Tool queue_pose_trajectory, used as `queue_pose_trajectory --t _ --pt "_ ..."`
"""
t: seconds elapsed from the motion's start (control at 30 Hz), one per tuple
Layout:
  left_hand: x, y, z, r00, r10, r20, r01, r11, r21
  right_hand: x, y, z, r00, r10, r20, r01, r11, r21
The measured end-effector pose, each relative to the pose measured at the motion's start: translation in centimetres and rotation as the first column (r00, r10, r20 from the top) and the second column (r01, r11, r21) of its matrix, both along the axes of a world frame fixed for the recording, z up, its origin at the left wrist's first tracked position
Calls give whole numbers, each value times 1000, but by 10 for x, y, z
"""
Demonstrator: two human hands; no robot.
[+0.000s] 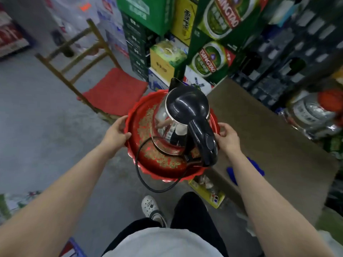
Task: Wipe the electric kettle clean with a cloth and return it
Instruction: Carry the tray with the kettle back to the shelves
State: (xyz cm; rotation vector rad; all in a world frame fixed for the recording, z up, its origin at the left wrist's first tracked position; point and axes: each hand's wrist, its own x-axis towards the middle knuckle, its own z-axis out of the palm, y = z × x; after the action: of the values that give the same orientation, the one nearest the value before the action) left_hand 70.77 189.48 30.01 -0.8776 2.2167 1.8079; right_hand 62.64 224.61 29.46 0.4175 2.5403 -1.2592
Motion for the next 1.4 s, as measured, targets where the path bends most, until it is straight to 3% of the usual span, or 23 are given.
queue_pose_trajectory --t 0.47,0.77,0.93,1.4 --pt "-20 -274 27 913 404 -58 -404 915 9 -156 -335 28 906 409 -106 -408 912 36" --pt "-59 -453 36 794 602 -85 -603 797 21 -268 -578 31 746 645 -167 -633 764 125" --pt "-77 -572 26 749 658 -79 -658 753 30 -298 -713 22 722 665 -190 -657 746 111" --pt "-180 -921 19 800 600 3 -600 800 -19 -378 -1046 16 797 599 -83 -601 799 -1"
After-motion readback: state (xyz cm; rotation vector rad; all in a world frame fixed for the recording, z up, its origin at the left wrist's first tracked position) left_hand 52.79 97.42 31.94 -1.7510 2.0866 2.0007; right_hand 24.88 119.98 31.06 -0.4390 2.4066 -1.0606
